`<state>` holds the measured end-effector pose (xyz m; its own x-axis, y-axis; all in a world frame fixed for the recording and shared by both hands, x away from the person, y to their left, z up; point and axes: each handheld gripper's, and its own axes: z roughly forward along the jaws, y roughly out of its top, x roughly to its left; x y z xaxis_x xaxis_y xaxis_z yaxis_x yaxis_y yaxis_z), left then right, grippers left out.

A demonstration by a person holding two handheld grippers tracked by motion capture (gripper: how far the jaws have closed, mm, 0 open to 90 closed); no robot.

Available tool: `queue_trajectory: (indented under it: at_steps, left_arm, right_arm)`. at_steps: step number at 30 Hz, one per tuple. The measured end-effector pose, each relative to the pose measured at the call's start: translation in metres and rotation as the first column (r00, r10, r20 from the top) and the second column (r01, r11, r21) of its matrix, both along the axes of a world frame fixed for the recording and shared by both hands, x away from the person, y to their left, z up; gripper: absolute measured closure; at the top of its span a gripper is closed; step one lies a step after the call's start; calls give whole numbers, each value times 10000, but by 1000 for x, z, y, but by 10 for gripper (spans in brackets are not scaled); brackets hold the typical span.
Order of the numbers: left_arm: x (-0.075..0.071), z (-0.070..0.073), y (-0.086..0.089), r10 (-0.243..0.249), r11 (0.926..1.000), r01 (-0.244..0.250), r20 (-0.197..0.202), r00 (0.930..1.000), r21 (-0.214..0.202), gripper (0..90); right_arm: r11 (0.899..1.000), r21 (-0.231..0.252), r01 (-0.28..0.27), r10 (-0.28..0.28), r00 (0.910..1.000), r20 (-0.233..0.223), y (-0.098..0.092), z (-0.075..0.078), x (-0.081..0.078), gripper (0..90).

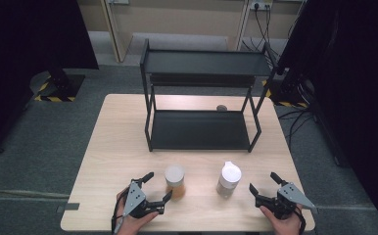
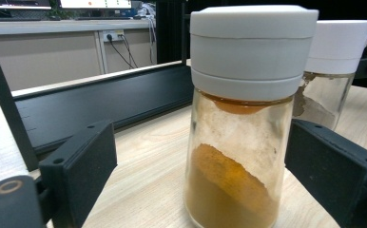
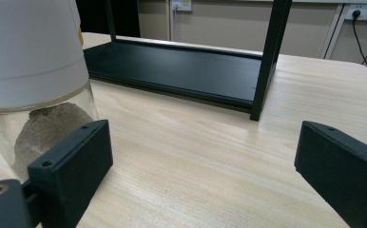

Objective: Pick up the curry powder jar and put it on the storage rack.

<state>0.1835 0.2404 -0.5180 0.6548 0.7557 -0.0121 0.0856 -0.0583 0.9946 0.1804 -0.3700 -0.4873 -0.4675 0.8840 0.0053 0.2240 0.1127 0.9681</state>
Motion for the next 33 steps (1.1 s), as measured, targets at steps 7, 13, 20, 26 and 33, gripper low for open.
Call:
queue_trajectory:
  at_steps: [7,13,20,26,33]
  left_arm:
    - [1,5,-6,-207,9994,213,198,9996,-266,99]
    - [7,14,-13,-407,9988,420,492,9980,-269,110]
    - [15,19,-18,-542,9981,559,607,9967,-267,147]
    - [22,23,-25,-647,9979,646,490,9967,33,201]
    - [24,22,-27,-672,9977,670,581,9960,49,289]
  right_arm:
    - [10000,-8,-8,8,10000,-35,0,1,1,57]
    - [10000,-21,9,-9,10000,-18,0,0,1,57]
    - [10000,40,-2,3,10000,-65,-1,1,1,57]
    - [10000,14,-13,13,10000,-56,0,1,1,57]
    - [10000,8,-21,21,10000,-66,0,1,2,57]
